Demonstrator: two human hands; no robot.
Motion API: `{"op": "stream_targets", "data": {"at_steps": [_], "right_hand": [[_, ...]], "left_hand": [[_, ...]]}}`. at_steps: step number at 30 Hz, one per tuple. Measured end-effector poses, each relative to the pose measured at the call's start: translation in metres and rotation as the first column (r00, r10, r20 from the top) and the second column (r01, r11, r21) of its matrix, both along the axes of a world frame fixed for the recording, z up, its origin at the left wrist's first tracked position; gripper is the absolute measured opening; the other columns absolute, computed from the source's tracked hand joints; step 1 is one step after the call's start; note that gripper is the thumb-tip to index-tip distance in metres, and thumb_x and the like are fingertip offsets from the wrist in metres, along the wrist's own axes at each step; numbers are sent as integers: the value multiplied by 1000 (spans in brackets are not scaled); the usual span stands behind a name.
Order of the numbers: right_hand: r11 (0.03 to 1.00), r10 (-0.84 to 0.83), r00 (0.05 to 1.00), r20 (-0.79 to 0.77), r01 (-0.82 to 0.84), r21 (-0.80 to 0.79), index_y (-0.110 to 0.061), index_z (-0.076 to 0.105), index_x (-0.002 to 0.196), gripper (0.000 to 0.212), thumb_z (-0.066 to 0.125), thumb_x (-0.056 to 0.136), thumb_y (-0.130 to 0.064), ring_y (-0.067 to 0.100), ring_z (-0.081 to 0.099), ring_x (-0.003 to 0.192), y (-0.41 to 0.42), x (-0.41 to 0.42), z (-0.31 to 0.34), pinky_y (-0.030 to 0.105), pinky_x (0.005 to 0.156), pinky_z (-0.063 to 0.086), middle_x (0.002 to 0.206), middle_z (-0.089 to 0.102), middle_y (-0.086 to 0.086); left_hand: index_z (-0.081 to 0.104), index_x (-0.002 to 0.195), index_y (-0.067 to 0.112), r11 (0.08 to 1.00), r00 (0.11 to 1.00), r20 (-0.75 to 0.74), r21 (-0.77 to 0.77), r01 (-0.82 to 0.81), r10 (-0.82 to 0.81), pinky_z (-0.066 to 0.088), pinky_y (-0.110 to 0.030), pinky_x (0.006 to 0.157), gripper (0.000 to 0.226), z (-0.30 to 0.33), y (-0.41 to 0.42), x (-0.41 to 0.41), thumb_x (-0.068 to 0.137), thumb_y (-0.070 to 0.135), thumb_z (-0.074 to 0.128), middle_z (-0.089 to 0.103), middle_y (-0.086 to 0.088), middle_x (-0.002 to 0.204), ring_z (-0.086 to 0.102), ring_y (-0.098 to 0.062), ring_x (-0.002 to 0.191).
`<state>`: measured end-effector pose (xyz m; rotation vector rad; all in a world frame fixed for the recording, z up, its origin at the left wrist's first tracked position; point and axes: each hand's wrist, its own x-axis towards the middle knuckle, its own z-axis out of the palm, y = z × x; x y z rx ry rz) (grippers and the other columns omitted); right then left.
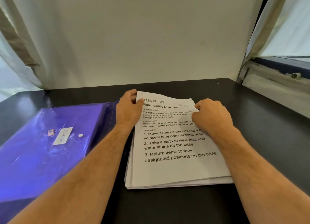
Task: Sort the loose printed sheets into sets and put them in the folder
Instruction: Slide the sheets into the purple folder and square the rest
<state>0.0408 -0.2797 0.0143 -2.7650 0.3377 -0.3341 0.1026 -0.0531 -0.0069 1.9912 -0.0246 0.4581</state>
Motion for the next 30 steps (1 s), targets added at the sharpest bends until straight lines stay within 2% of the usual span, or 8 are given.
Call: {"op": "stream_targets", "data": {"at_steps": [2, 6, 11, 16, 19, 22, 26, 30], "right_hand": [[1000, 3, 1000, 17, -3, 0, -17, 65, 117, 27, 60, 91, -21, 19, 68, 87, 1, -1, 0, 22, 50, 38, 106, 71, 2], [997, 18, 994, 105, -26, 76, -18, 64, 120, 31, 59, 90, -15, 14, 65, 74, 0, -4, 1, 23, 52, 42, 105, 70, -2], [932, 6, 979, 206, -80, 353, -14, 62, 127, 34, 59, 93, -8, 2, 56, 67, 0, -7, 7, 16, 51, 37, 93, 66, -6], [944, -13, 993, 121, -27, 328, -5, 66, 113, 22, 59, 92, -9, 12, 64, 68, 3, -11, 8, 26, 58, 53, 71, 50, -17], [949, -13, 997, 81, -14, 316, -7, 68, 111, 24, 56, 90, -7, 22, 71, 77, 5, -13, 9, 35, 67, 59, 76, 59, -10], [951, -24, 999, 42, 10, 310, -7, 68, 109, 25, 54, 89, -7, 27, 72, 80, 4, -14, 9, 40, 70, 61, 86, 70, 2], [941, -42, 999, 19, 33, 338, -6, 70, 98, 17, 56, 89, -9, 26, 71, 73, -1, -11, 10, 32, 64, 57, 82, 70, 5], [942, -53, 999, -1, 50, 331, -6, 67, 84, 10, 60, 88, -12, 20, 59, 60, -3, -10, 10, 24, 50, 45, 78, 69, 7]], "left_hand": [[51, 142, 19, 996, 999, 43, -87, -8, 12, 47, -8, 63, 49, 2, 0, 1, 96, 22, 65, 67, 9, 121, 64, 1, 89], [63, 129, 19, 975, 998, 2, -213, 62, -63, 61, -33, 82, 35, 0, 1, 2, 95, 21, 67, 73, 7, 109, 72, -9, 95], [61, 124, 23, 963, 995, -80, -266, 36, -59, 60, -35, 82, 30, -3, 3, 3, 95, 21, 67, 73, 7, 107, 72, -9, 92], [60, 125, 21, 973, 985, -161, -231, 28, -66, 60, -39, 83, 29, 0, 2, 4, 97, 28, 64, 72, 5, 106, 71, -13, 92], [59, 128, 20, 975, 976, -204, -219, 27, -73, 58, -41, 89, 33, 2, 3, 5, 96, 29, 65, 71, 6, 109, 70, -15, 96], [61, 128, 22, 989, 973, -219, -144, 42, -73, 58, -44, 91, 33, 2, 4, 5, 96, 28, 65, 73, 4, 111, 71, -16, 97], [52, 137, 20, 999, 983, -175, -20, 50, -53, 55, -38, 95, 46, 3, 4, 4, 94, 21, 68, 64, 0, 131, 66, -16, 109], [43, 147, 21, 923, 999, 36, 384, -25, 12, 39, -38, 110, 57, 11, -1, -2, 94, 20, 66, 36, -5, 155, 41, -24, 138]]}}
